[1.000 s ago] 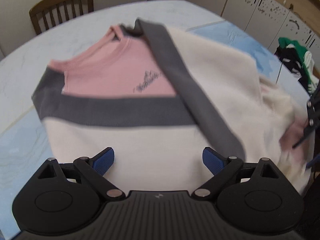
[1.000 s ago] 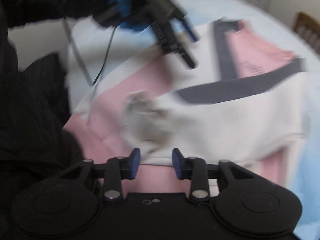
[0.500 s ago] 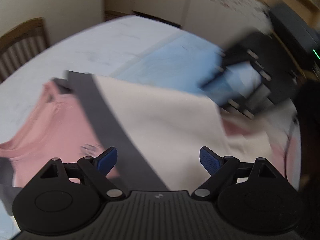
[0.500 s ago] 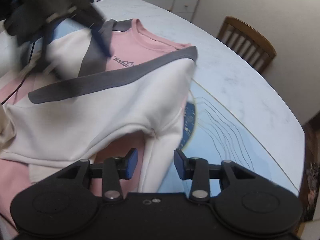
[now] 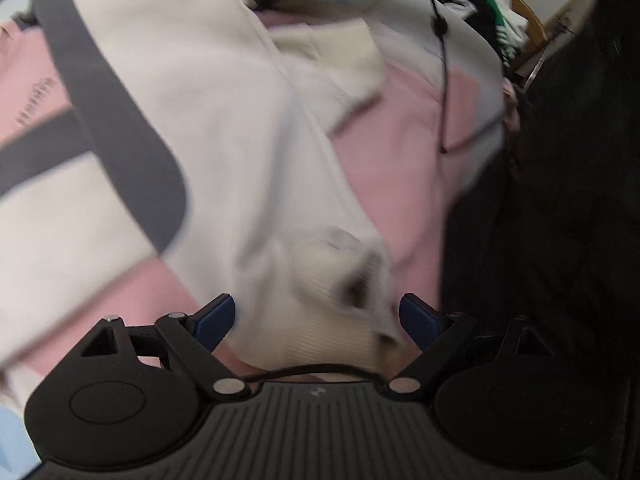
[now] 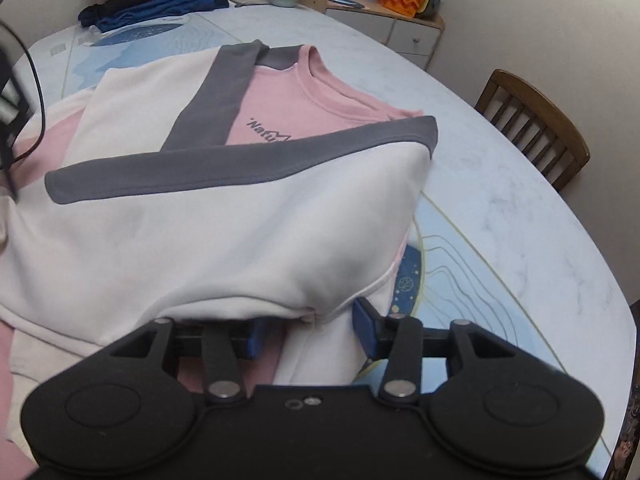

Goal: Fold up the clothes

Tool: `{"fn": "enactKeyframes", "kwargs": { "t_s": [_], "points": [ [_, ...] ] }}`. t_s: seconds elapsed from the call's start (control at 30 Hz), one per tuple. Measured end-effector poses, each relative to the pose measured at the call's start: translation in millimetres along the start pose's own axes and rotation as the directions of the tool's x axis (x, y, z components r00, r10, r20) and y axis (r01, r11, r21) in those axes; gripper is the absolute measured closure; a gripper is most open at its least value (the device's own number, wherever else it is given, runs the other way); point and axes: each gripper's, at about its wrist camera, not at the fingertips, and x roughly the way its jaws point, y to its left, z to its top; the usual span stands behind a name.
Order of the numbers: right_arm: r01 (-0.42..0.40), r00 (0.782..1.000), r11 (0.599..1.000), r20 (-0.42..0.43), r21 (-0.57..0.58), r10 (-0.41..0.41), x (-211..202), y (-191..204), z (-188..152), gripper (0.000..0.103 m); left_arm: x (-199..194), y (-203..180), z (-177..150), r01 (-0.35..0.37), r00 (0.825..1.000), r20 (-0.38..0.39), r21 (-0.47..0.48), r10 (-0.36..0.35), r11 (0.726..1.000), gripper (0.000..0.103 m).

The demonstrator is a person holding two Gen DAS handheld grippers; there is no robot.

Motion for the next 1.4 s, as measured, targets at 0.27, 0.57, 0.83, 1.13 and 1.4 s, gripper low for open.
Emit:
{"fn": "enactKeyframes", "kwargs": {
  "t_s": [0.27, 0.57, 0.83, 1.13, 1.4],
  "points": [
    [0.030, 1.000, 0.995, -0.001, 0.092, -0.030, -8, -20, -6, 0.000, -1, 62, 83, -0.125, 0.941, 0.289, -0.189, 0.177, 0.974, 0.013],
    [0.063, 0.997, 0.987, -0.045, 0.147, -0.057, -13, -53, -31, 0.000, 39, 56, 82, -0.125, 0.976, 0.171, -0.075, 0.136, 0.989, 0.013],
    [-0.033, 0.999, 0.986, 0.004, 0.161, 0.033, -56, -73, -12, 0.000, 14, 96, 136, -0.219, 0.927, 0.298, -0.061, 0.227, 0.974, 0.013],
    [-0.072, 0.997, 0.983, 0.025, 0.169, 0.068, -23, -62, 4, 0.000, 31, 139, 195, -0.277, 0.888, 0.350, -0.108, 0.297, 0.955, 0.013],
    [-0.144, 0.990, 0.979, 0.012, 0.147, 0.144, -8, -63, 12, 0.000, 25, 191, 185, -0.210, 0.931, 0.275, -0.134, 0.239, 0.969, 0.014]
  ]
}}
